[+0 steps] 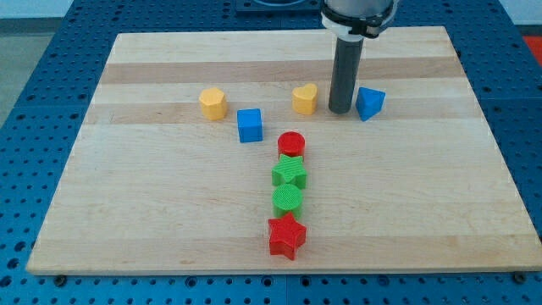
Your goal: Move the yellow hexagon slightly left
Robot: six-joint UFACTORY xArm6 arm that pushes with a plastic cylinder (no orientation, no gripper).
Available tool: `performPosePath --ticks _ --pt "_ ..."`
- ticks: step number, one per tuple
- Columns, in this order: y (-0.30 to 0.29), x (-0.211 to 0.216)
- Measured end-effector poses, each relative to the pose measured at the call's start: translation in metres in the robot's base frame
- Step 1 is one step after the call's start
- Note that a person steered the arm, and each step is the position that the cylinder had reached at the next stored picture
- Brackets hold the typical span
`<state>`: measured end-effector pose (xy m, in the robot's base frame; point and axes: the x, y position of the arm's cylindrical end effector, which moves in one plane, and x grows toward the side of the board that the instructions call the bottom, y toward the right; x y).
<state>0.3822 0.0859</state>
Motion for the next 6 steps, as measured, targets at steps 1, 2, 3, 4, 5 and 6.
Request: performPosePath --ticks 1,2,3,4,5,6 --pt "-0.031 0.000" --pt "-0.081 0.000" --pt "-0.122 0.000" --pt "-0.149 -0.001" --pt "-0.163 -0.005" --pt "-0.168 -0.007"
